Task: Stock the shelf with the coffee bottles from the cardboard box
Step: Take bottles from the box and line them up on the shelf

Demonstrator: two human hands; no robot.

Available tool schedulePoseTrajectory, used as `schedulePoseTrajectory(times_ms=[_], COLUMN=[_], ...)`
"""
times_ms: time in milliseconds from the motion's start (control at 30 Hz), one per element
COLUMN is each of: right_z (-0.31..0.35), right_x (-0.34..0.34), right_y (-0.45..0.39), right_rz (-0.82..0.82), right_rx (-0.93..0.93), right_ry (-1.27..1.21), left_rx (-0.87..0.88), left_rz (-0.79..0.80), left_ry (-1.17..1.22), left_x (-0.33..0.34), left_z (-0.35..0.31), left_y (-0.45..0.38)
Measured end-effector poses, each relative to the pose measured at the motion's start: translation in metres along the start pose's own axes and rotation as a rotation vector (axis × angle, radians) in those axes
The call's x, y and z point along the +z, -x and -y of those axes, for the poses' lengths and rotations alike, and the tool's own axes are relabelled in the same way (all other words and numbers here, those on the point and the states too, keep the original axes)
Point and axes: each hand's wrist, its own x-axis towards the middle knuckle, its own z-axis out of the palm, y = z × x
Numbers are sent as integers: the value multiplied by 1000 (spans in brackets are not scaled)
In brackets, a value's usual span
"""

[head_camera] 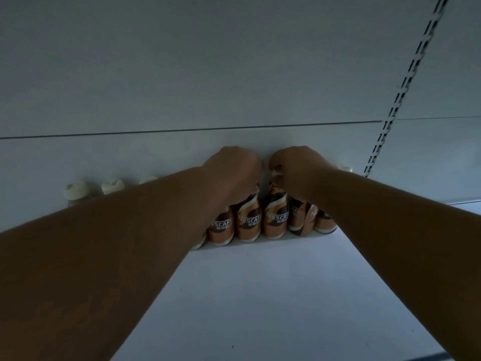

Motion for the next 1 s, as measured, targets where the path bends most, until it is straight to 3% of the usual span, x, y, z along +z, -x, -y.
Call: schedulePoseTrajectory(times_ms=[233, 400, 533, 800, 1000], right_z=[3, -18, -54, -100, -123], right_x=[-3, -22, -32, -20, -9], right_y=[5, 15, 23, 29, 32], right_rz=[-11, -139, -78, 53, 9], right_rx=[27, 53, 115, 138, 149], right_ry=[22, 37, 92, 98, -31], left_rx=[-1, 95, 141, 154, 148], left_rz=[-57, -135, -201, -21, 32], left_ry=[-68, -207, -95, 28, -8], left_x=[1, -8, -12, -6, -4], left_z=[-3, -17, -41, -77, -86], left_y=[7, 3, -11, -61, -80])
